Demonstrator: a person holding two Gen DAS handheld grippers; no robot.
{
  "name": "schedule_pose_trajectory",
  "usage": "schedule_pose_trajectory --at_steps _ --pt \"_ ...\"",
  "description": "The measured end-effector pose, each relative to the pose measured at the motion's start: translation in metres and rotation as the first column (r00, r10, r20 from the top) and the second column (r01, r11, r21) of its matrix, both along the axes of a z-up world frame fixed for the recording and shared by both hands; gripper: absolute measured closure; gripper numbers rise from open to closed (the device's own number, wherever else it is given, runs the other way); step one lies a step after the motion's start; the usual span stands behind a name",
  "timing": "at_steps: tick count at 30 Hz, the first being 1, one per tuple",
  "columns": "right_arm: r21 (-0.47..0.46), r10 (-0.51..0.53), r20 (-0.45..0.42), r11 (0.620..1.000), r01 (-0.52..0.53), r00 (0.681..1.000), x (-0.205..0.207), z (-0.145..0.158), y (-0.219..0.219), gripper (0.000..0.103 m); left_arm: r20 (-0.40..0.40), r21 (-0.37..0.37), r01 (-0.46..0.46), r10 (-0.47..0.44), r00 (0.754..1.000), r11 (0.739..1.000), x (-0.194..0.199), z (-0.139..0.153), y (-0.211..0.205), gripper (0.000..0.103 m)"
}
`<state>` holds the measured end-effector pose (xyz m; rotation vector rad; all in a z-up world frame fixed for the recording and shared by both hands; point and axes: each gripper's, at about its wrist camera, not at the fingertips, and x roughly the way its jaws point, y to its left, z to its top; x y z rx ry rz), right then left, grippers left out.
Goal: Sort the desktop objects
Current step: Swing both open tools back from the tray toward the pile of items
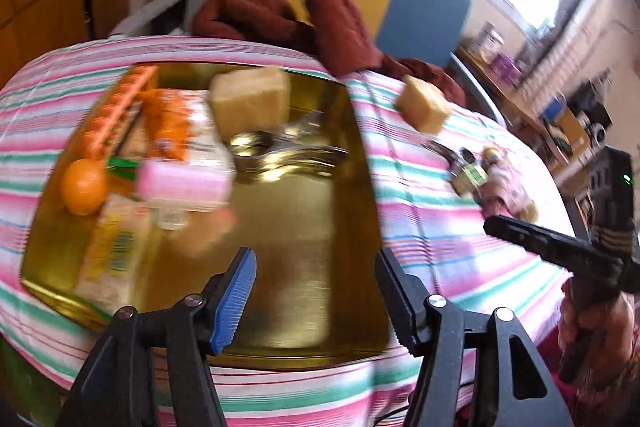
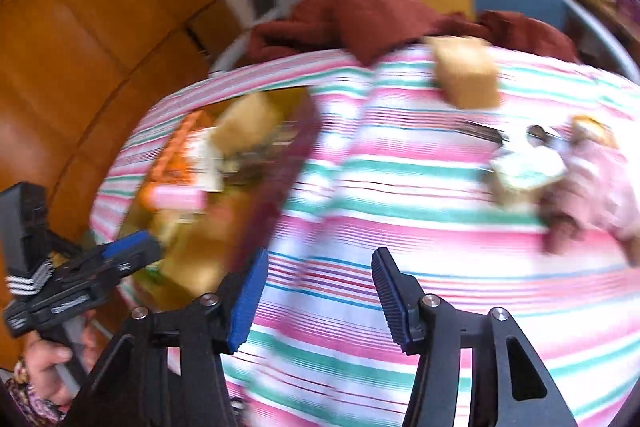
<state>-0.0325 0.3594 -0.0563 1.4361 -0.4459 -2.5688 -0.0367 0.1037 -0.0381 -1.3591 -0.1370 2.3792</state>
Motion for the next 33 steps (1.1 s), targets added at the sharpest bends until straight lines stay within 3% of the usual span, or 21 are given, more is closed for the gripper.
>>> schedule_pose_trajectory --at_steps 9,14,19,22,27,29,33 --pt "0.046 -0.237 0.058 0.971 0.234 0.97 0.028 -0.014 0.116 0.048 -0.008 -0.038 0.159 -0.159 0.987 0.987 0.015 0.001 0.074 0.041" --pt "0.094 -0.282 0.07 0.957 0.275 0.957 0.025 -0.015 0.151 0.048 -0.049 -0.048 0.22 -0.222 0.974 0.974 0.024 -0.003 0.101 0.041" --pt "-0.031 -0.364 0.065 0.93 0.367 0.929 -0.005 -0.015 0.176 0.048 -0.016 -0.05 0.246 -0.247 0.969 0.968 0.031 -0.011 0.114 0.041" --pt "-0.084 -0.462 0.095 0.879 0.47 0.882 -0.023 -0.021 0.192 0.047 -0.009 -0.059 0.249 -0.25 0.968 0.967 0.034 -0.015 0.115 0.041" --pt "-0.21 -0.602 0.152 0.755 0.621 0.784 -0.027 -0.034 0.219 0.04 0.01 -0.062 0.244 -0.244 0.97 0.968 0.032 -0.019 0.115 0.041" --pt "-0.217 -0.608 0.168 0.745 0.631 0.776 -0.024 -0.038 0.224 0.051 0.008 -0.062 0.243 -0.243 0.97 0.968 0.03 -0.019 0.115 0.041" --pt "-0.26 -0.56 0.181 0.766 0.588 0.809 -0.003 -0.038 0.219 0.061 0.004 -0.055 0.251 -0.251 0.968 0.966 0.028 -0.018 0.118 0.041"
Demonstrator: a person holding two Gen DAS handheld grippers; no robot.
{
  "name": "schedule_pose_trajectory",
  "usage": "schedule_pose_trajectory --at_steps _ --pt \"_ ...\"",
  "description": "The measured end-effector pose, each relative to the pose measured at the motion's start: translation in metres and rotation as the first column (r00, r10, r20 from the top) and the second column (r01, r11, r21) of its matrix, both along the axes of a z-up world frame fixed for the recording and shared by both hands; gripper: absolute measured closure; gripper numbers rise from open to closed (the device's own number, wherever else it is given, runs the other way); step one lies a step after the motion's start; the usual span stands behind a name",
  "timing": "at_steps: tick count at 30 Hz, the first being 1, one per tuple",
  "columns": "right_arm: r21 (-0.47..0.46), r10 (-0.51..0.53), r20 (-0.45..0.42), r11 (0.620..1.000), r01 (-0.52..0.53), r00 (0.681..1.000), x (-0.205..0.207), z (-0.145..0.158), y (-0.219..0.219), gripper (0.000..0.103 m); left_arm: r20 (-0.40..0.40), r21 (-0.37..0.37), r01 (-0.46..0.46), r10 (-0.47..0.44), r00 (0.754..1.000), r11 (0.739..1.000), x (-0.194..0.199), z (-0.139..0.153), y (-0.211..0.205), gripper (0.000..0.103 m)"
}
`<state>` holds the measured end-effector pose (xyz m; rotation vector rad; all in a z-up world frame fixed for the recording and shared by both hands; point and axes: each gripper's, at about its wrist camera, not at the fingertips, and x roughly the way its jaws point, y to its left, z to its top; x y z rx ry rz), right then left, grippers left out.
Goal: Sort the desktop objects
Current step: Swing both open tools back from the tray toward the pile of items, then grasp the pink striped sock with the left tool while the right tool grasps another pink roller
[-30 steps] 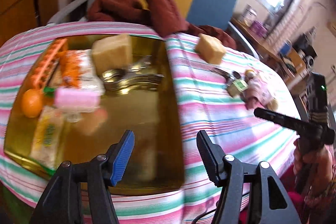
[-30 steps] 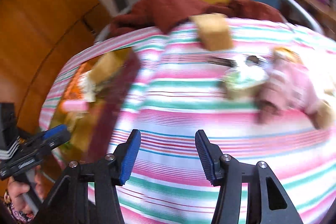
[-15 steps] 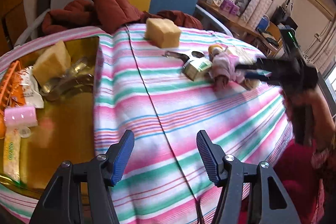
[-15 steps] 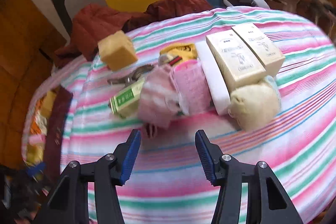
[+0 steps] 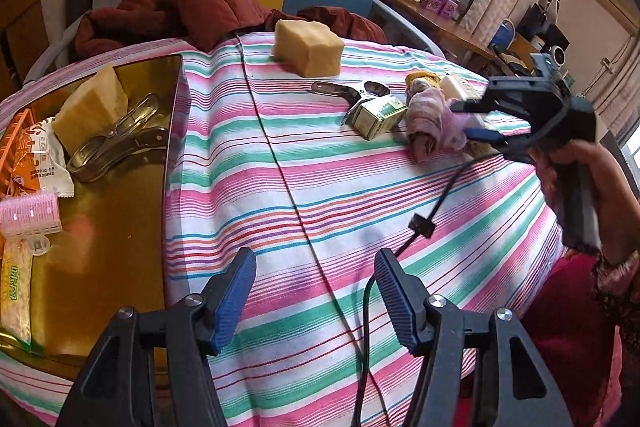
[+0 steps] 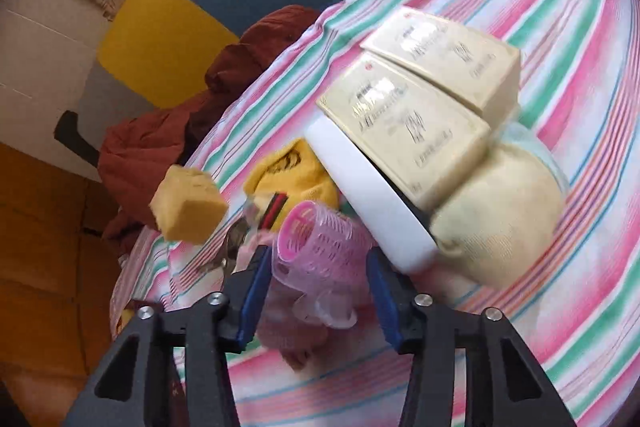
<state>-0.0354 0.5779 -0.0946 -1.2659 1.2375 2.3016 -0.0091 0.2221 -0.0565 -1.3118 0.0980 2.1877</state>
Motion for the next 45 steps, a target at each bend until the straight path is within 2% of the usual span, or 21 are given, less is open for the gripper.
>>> schedule_pose_trajectory --at_steps 3,7,9,10,11,12,14,17,19,20,22,24,25,26,28,29,33,38,43,44,45 --pt "0.036 0.055 0.043 0.998 -0.057 0.998 0.025 0.004 -0.012 0.064 0.003 0.004 0.007 -0.007 1.0 1.0 -0.003 0.0 0.005 0.041" --pt "0.011 0.053 0.143 0.998 -0.056 0.988 0.069 -0.018 -0.015 0.064 0.008 0.011 0.011 -0.011 1.0 1.0 -0.007 0.0 0.012 0.041" --pt "0.013 0.051 0.113 0.999 -0.053 0.992 0.082 -0.019 -0.015 0.059 0.007 0.007 0.019 -0.019 1.0 1.0 -0.009 0.0 0.021 0.041" --pt "-0.009 0.033 0.074 0.999 -0.032 0.997 0.085 -0.015 -0.012 0.054 0.007 0.008 0.02 -0.021 1.0 1.0 -0.01 0.001 0.024 0.041" --pt "-0.025 0.024 0.03 0.999 -0.023 0.999 0.084 -0.009 -0.011 0.043 0.009 0.011 0.022 -0.023 1.0 1.0 -0.012 0.001 0.028 0.041" --pt "-0.018 0.028 -0.021 0.999 -0.028 0.999 0.08 -0.002 -0.011 0.039 0.012 0.013 0.024 -0.024 1.0 1.0 -0.013 0.002 0.032 0.041" --pt "0.0 0.037 -0.068 0.999 -0.037 0.997 0.068 0.008 -0.013 0.039 0.01 0.022 0.023 -0.024 1.0 0.999 -0.012 0.004 0.037 0.041" --pt "-0.146 -0.073 -0.088 0.987 0.06 0.993 0.047 0.001 0.001 0.039 0.01 0.021 0.035 -0.035 0.999 0.999 -0.009 0.004 0.042 0.041" --pt "-0.19 -0.154 -0.075 0.972 0.138 0.985 0.038 -0.008 0.014 0.038 0.004 0.008 0.039 -0.039 0.999 0.999 -0.007 0.004 0.044 0.041" --pt "-0.187 -0.174 -0.057 0.969 0.16 0.983 0.033 -0.013 0.018 0.04 0.005 0.005 0.041 -0.041 0.999 0.999 -0.007 0.004 0.044 0.041" --pt "-0.197 -0.198 -0.02 0.962 0.191 0.98 0.033 -0.027 0.024 0.055 0.009 0.003 0.043 -0.043 0.999 0.999 -0.008 0.004 0.043 0.041" --pt "-0.284 -0.207 -0.037 0.94 0.189 0.978 0.041 -0.041 0.026 0.057 0.005 0.002 0.038 -0.038 0.999 0.999 -0.011 0.004 0.044 0.041" --pt "-0.295 -0.209 -0.035 0.937 0.19 0.977 0.047 -0.042 0.028 0.057 0.007 0.002 0.04 -0.04 0.999 0.999 -0.012 0.003 0.045 0.041" --pt "-0.274 -0.195 -0.028 0.945 0.18 0.98 0.052 -0.04 0.029 0.06 0.01 -0.001 0.045 -0.045 0.999 0.999 -0.014 0.002 0.048 0.041" --pt "-0.199 -0.14 -0.001 0.97 0.136 0.99 0.061 -0.032 0.029 0.081 0.012 -0.003 0.056 -0.056 0.998 0.998 -0.017 0.001 0.058 0.041" --pt "-0.17 -0.114 0.016 0.979 0.115 0.993 0.064 -0.033 0.027 0.087 0.011 0.003 0.064 -0.064 0.998 0.998 -0.018 0.002 0.063 0.041" --pt "-0.153 -0.078 0.025 0.985 0.081 0.997 0.084 -0.035 0.023 0.088 -0.032 -0.004 0.115 -0.115 0.993 0.993 -0.022 0.007 0.094 0.041" --pt "-0.161 -0.117 0.016 0.98 0.118 0.993 0.087 -0.037 0.023 0.088 -0.06 -0.033 0.193 -0.195 0.979 0.981 -0.036 0.006 0.148 0.041" --pt "-0.241 -0.134 0.008 0.962 0.132 0.991 0.086 -0.045 0.027 0.088 -0.081 -0.064 0.259 -0.264 0.961 0.964 -0.052 -0.004 0.198 0.041" --pt "-0.251 -0.139 0.008 0.958 0.136 0.99 0.09 -0.045 0.029 0.088 -0.089 -0.086 0.286 -0.293 0.952 0.954 -0.053 -0.007 0.207 0.041" --pt "-0.254 -0.137 0.008 0.958 0.135 0.991 0.09 -0.046 0.03 0.088 -0.115 -0.148 0.292 -0.31 0.944 0.945 -0.054 -0.01 0.217 0.041"
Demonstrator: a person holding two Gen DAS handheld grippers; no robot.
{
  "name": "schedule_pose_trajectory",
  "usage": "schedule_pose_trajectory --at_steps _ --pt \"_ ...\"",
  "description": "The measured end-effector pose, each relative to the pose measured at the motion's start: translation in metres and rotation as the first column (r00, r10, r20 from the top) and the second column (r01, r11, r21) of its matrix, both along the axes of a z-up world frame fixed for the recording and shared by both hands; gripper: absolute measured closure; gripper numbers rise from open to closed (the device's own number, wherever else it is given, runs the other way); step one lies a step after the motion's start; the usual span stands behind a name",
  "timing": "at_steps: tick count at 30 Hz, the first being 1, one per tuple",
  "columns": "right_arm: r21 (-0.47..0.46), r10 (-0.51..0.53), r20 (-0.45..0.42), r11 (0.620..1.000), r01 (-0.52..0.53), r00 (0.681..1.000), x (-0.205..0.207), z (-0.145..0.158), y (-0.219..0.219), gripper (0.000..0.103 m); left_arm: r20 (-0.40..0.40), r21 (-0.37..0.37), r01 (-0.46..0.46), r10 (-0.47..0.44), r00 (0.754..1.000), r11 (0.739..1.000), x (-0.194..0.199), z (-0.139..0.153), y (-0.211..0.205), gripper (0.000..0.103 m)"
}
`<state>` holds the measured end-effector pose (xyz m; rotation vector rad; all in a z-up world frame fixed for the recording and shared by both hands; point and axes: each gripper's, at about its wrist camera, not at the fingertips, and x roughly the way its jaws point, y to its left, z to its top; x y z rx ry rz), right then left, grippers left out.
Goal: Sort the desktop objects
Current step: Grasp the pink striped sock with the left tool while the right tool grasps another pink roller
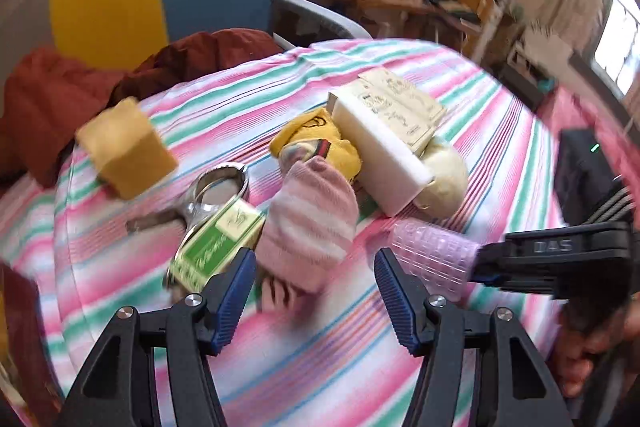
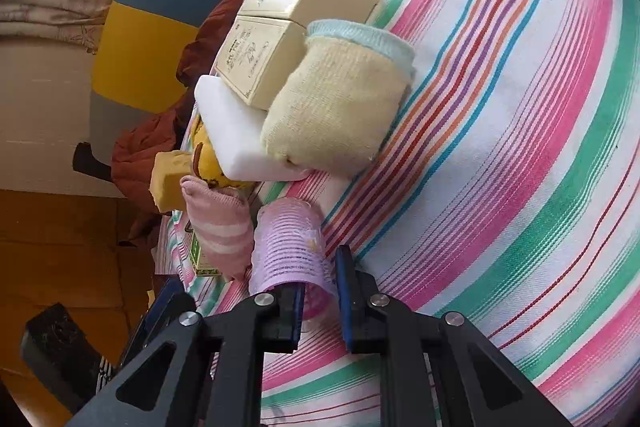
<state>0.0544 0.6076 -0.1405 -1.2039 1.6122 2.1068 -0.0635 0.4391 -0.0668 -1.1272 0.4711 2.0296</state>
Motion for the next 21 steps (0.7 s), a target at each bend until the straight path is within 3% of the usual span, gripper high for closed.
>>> schedule_pose_trajectory --at_steps 2,6,8,9,10,16,21 --pt "0.008 0.001 0.002 1.0 -0.001 1.0 -0.001 0.001 0.001 0.088 -0.048 -0.049 0.015 -0.018 0.999 0.999 -0.003 -0.004 0.01 0.041" --pt "0.017 0.007 0.006 1.0 -0.007 1.0 -0.003 0.001 0.002 0.088 -0.027 -0.073 0.071 -0.073 0.997 0.995 -0.009 -0.015 0.023 0.041" --pt "0.022 0.01 0.008 1.0 -0.01 1.0 -0.005 0.001 0.002 0.088 -0.072 -0.08 0.066 -0.071 0.995 0.995 -0.006 -0.017 0.023 0.052" --pt "0.025 0.01 0.01 1.0 -0.01 1.0 -0.005 0.001 0.002 0.088 -0.075 -0.086 0.07 -0.076 0.994 0.994 -0.003 -0.019 0.023 0.063" --pt "0.026 0.01 0.009 1.0 -0.01 1.0 -0.006 0.001 0.002 0.088 -0.065 -0.089 0.076 -0.082 0.995 0.993 -0.001 -0.021 0.023 0.067" --pt "0.002 -0.011 -0.006 1.0 0.011 1.0 -0.001 0.0 0.006 0.088 -0.061 -0.025 0.066 -0.068 0.996 0.997 0.015 -0.012 -0.003 0.077" --pt "0.065 0.034 -0.034 0.997 -0.032 0.999 -0.007 0.013 0.001 0.088 -0.029 0.014 0.04 -0.039 0.999 0.999 0.024 -0.009 -0.033 0.078"
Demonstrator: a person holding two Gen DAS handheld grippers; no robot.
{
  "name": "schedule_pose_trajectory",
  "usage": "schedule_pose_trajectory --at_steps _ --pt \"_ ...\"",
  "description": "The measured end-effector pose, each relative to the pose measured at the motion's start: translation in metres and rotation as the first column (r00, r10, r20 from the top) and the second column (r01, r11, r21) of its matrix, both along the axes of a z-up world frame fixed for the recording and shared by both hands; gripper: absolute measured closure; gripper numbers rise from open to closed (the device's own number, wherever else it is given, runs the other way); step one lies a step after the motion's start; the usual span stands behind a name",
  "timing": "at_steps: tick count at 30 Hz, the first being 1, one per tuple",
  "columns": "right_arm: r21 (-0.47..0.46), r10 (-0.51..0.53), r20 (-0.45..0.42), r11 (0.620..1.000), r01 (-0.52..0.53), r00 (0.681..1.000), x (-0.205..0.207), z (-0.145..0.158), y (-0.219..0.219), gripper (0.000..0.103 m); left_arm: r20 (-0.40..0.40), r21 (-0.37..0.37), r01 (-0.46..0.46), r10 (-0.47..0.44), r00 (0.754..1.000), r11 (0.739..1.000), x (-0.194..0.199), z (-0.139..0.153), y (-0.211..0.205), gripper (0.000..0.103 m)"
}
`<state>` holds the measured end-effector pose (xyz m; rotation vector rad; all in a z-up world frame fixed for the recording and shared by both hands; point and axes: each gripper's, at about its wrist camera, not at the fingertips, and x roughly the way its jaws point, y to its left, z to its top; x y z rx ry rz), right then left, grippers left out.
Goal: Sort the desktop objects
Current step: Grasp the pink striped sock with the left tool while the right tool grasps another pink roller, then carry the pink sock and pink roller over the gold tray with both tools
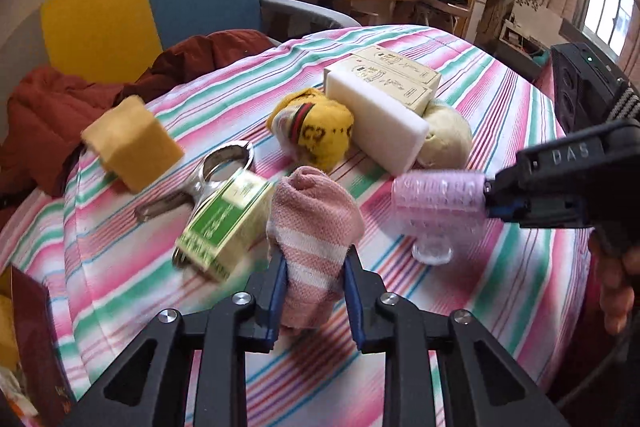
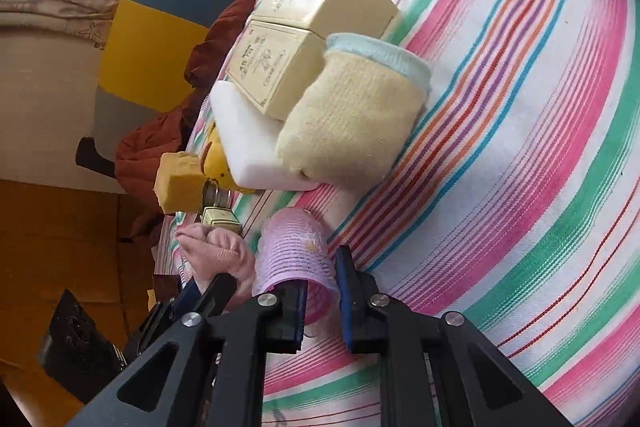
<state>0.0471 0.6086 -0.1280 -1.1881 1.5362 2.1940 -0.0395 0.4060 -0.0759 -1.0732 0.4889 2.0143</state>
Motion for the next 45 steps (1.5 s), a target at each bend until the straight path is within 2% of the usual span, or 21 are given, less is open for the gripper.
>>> schedule_pose_trajectory --at_steps 11,16,21,24,29,35,39,41,45 --pt "0.022 0.107 -0.095 0.994 -0.105 0.99 -0.015 0.014 -0.021 0.088 0.088 0.11 -0.11 0.1 0.991 0.988 0.004 0.01 -0.067 0.078" --pt "-0.05 0.128 -0.13 0.99 -0.135 0.983 -0.016 0.007 -0.028 0.087 0.142 0.166 -0.169 0.146 0.979 0.972 0.01 0.011 -0.096 0.078" --pt "-0.065 0.178 -0.163 0.98 -0.19 0.97 -0.021 0.01 -0.048 0.087 0.187 0.208 -0.217 0.179 0.966 0.954 0.019 0.014 -0.126 0.078" --pt "-0.095 0.201 -0.183 0.971 -0.221 0.962 -0.023 0.01 -0.064 0.087 0.185 0.225 -0.228 0.188 0.965 0.947 0.024 0.021 -0.144 0.078" --pt "-0.086 0.265 -0.207 0.954 -0.287 0.942 -0.031 0.024 -0.102 0.087 0.181 0.271 -0.267 0.224 0.958 0.925 0.024 0.037 -0.183 0.078" --pt "-0.06 0.389 -0.257 0.907 -0.416 0.885 -0.06 0.05 -0.173 0.087 0.177 0.322 -0.34 0.296 0.938 0.884 0.018 0.058 -0.241 0.078" --pt "-0.027 0.486 -0.284 0.858 -0.513 0.827 -0.087 0.07 -0.229 0.088 0.15 0.333 -0.397 0.368 0.918 0.855 0.015 0.067 -0.29 0.078" --pt "-0.008 0.533 -0.275 0.831 -0.556 0.8 -0.099 0.074 -0.257 0.088 0.141 0.332 -0.429 0.405 0.903 0.84 0.012 0.067 -0.314 0.078" --pt "-0.003 0.618 -0.243 0.77 -0.638 0.748 -0.121 0.07 -0.316 0.087 0.176 0.32 -0.526 0.496 0.85 0.788 0.004 0.059 -0.372 0.078"
